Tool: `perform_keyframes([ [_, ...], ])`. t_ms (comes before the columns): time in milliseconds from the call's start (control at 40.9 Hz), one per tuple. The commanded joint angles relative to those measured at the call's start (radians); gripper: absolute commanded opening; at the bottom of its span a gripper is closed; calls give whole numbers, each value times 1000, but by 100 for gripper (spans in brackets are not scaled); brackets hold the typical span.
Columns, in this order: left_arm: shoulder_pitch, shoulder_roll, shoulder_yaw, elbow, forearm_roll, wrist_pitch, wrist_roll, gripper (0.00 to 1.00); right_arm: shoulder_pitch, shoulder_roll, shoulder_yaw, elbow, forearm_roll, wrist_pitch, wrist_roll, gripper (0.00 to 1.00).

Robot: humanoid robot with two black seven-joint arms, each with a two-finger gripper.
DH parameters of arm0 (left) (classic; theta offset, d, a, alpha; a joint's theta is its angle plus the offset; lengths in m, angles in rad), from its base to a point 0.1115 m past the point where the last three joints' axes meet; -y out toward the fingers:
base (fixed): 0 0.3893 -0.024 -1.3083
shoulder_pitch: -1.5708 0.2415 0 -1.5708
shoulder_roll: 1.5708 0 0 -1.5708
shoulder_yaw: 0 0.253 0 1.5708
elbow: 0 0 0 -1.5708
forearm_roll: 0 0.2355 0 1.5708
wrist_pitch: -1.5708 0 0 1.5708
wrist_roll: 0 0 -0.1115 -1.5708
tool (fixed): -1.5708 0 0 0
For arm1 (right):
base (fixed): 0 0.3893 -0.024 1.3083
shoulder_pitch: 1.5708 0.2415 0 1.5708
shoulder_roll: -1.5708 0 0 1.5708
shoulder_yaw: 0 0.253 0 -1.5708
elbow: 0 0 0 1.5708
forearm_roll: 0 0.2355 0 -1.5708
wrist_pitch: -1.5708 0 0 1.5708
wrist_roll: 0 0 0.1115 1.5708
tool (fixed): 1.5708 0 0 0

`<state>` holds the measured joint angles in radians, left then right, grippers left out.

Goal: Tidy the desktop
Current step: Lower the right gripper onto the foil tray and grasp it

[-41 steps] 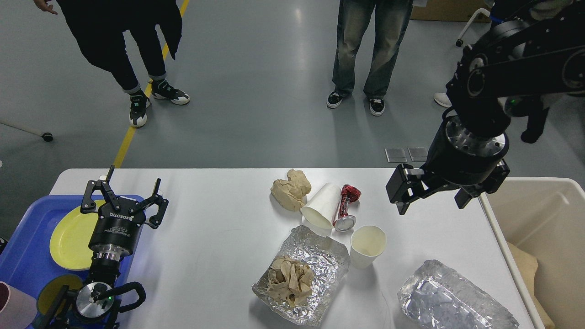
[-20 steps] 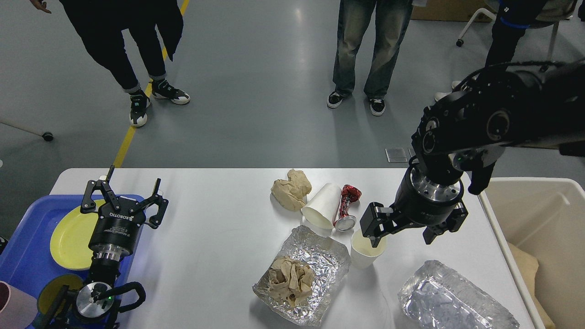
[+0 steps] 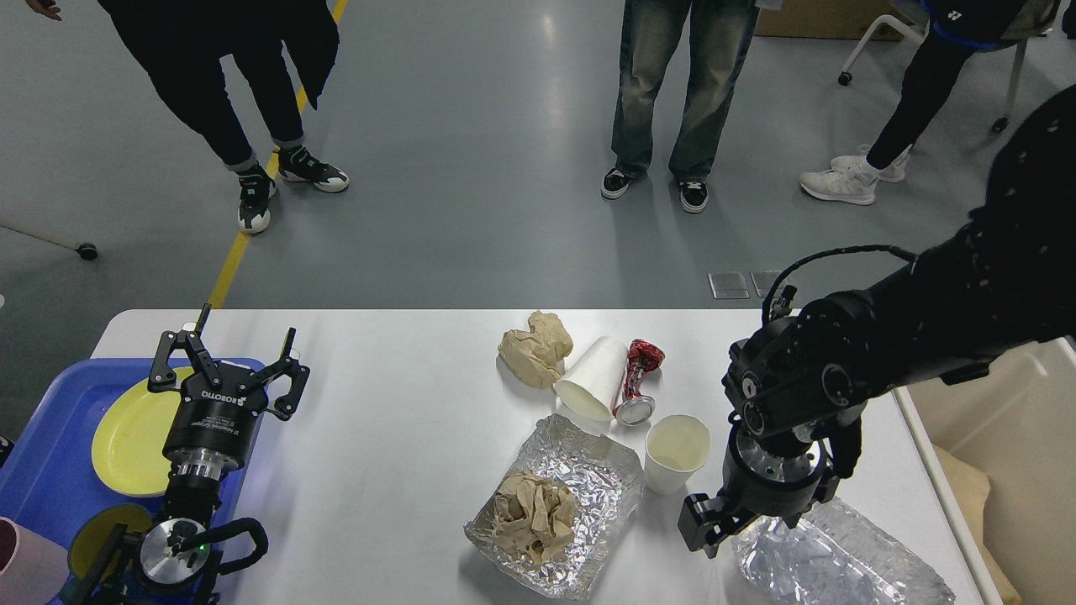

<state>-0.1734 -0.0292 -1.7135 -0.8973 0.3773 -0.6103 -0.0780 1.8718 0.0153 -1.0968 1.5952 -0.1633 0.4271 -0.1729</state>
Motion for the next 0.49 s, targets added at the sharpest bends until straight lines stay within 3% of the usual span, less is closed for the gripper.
perform_keyframes([
  [0,0,0,0,0,0,0,0,96,-72,25,0,2,-90,-63,-2,95],
  [147,0,0,0,0,0,0,0,96,-189,38,-9,5,-232,-155,-69,92],
  [342,0,0,0,0,0,0,0,96,-345,57,-20,-44,-337,-197,-146,91],
  [464,0,0,0,0,0,0,0,96,-430,61,-49,-121,-338,-199,-149,84],
])
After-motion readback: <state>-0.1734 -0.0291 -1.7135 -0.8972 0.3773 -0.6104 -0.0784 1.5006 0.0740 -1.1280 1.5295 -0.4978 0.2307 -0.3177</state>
